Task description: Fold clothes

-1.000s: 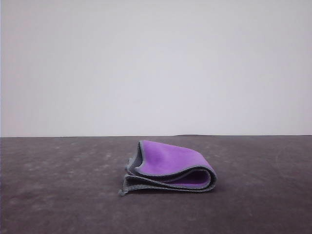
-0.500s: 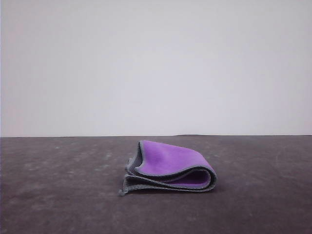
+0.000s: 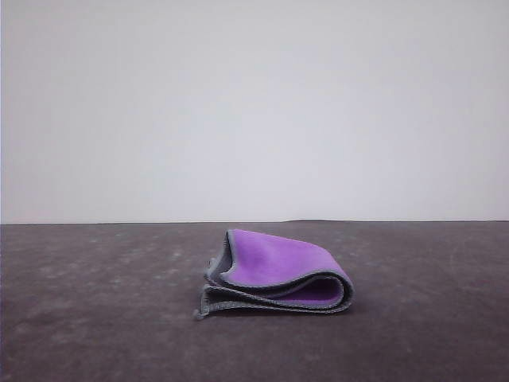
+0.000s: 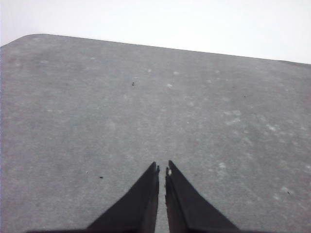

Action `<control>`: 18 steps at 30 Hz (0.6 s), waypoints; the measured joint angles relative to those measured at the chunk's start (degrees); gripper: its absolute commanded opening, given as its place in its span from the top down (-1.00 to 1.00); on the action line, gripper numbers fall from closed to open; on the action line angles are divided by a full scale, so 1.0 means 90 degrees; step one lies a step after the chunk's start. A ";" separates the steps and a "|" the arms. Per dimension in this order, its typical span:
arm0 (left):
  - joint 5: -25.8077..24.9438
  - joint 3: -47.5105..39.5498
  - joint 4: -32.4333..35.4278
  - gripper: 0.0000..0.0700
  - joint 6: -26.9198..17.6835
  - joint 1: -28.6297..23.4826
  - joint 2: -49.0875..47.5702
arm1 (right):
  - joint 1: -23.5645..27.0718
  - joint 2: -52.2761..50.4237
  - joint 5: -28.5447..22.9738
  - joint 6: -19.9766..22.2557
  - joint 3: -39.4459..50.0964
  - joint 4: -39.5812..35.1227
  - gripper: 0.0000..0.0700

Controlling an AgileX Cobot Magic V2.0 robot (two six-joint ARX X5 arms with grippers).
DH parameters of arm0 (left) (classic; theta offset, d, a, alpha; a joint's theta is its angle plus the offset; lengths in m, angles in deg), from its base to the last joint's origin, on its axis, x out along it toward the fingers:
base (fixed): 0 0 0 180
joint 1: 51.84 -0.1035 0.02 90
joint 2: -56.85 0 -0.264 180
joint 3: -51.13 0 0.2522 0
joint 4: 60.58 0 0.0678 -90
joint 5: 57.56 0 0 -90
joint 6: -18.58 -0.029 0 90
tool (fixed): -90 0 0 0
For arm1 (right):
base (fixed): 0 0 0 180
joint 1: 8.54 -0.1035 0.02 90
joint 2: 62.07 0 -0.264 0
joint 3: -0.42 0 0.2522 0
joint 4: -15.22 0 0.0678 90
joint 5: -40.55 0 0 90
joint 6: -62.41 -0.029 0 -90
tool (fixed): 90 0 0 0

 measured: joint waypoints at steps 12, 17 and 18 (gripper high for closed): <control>0.0000 0.0000 -0.0002 0.95 0.0000 0.0000 0.0000 | 0.0000 0.0000 0.0000 0.0000 0.0000 0.0000 0.98; 0.0000 0.0000 0.0000 0.95 0.0000 0.0000 0.0000 | 0.0000 0.0000 -0.0002 0.0000 0.0000 0.0000 0.98; 0.0000 0.0000 0.0000 0.95 0.0000 0.0000 0.0000 | 0.0000 0.0000 -0.0002 0.0000 0.0000 0.0000 0.98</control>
